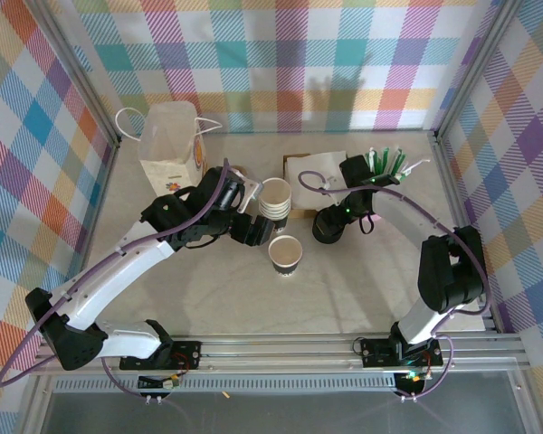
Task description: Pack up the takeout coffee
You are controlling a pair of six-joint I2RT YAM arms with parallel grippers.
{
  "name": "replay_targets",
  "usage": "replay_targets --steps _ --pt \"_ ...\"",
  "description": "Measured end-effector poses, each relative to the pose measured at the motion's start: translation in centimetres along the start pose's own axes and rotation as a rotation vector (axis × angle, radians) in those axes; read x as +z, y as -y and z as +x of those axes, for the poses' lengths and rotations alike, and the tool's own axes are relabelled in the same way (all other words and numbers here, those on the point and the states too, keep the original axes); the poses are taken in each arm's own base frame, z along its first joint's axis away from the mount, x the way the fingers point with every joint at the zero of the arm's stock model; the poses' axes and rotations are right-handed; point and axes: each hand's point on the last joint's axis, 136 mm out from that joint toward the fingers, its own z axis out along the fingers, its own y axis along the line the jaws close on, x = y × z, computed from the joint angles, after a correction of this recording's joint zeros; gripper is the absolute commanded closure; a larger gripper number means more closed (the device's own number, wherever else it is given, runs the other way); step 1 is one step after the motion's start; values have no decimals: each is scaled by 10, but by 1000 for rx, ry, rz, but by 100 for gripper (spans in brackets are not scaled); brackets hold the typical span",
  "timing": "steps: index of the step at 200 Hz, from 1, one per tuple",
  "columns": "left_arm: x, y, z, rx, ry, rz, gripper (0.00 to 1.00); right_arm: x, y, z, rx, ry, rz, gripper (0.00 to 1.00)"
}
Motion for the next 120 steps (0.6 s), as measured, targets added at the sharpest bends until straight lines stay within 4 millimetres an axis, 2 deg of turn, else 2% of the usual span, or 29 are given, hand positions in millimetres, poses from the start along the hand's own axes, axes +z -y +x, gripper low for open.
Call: replay_targets --steps 59,120 --pt "0 -1 0 0 2 -8 13 8 1 1 -9 -19 -7 16" --pt "0 -1 0 0 2 -8 13 6 1 -2 -14 -11 -4 17"
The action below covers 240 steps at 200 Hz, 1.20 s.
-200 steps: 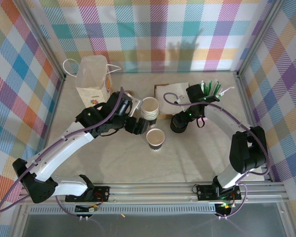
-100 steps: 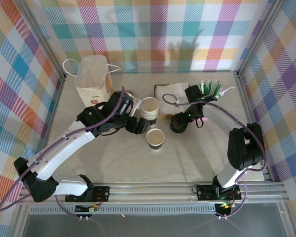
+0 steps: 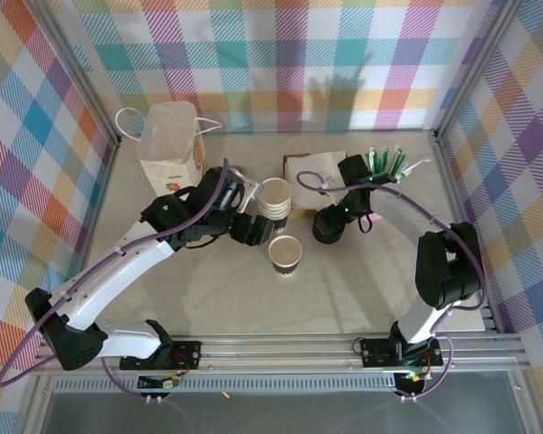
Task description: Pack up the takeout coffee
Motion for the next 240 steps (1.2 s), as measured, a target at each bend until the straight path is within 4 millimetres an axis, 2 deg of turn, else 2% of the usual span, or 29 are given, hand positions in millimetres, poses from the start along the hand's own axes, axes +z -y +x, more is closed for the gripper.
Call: replay_targets --steps 240 --pt "-8 -4 1 0 17 -15 13 9 -4 -2 -24 -31 12 17"
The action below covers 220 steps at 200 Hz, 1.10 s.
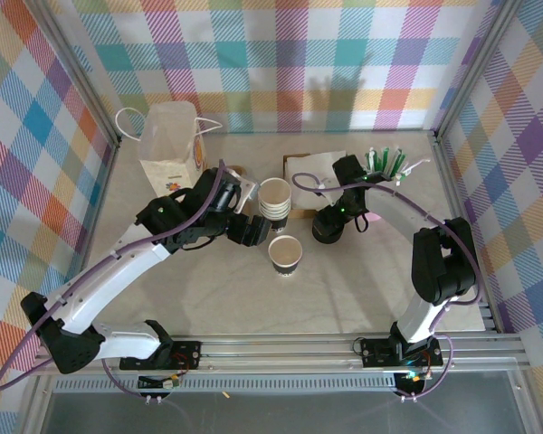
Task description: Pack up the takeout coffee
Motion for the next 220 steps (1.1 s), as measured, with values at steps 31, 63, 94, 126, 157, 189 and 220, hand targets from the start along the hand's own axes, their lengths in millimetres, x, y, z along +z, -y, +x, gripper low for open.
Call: replay_targets --steps 31,63,94,126,157,189,220 --pt "-2 0 1 0 0 0 13 -1 -1 0 -8 -4 12 14" --pt "-2 -1 3 0 -8 -2 13 -4 -2 0 -13 -5 18 11" --pt "-1 -1 4 0 -12 -3 13 -7 -3 0 -15 -2 18 10" --pt "0 -1 6 1 -18 -4 13 -11 -3 -1 -16 6 20 10" --pt "0 -1 6 1 -19 -4 13 -11 -4 -1 -18 7 20 12" --pt "1 -2 7 1 -20 -5 13 -11 -6 -1 -22 7 18 13" --pt "1 -2 7 1 -22 -5 13 -11 -6 -2 -23 7 17 13"
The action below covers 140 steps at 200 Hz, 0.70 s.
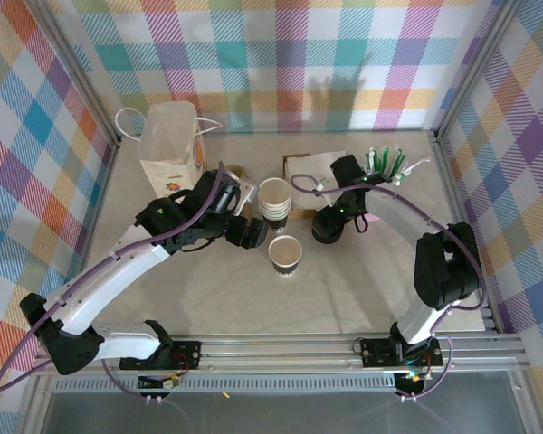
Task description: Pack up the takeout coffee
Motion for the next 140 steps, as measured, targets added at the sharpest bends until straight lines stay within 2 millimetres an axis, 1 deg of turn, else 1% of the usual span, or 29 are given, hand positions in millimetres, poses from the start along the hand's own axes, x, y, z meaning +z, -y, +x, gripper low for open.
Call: replay_targets --steps 69,140 --pt "0 0 0 0 -1 0 13 1 -4 -1 -9 -3 -4 13" --pt "0 0 0 1 -1 -1 13 11 -2 3 -9 -31 3 13"
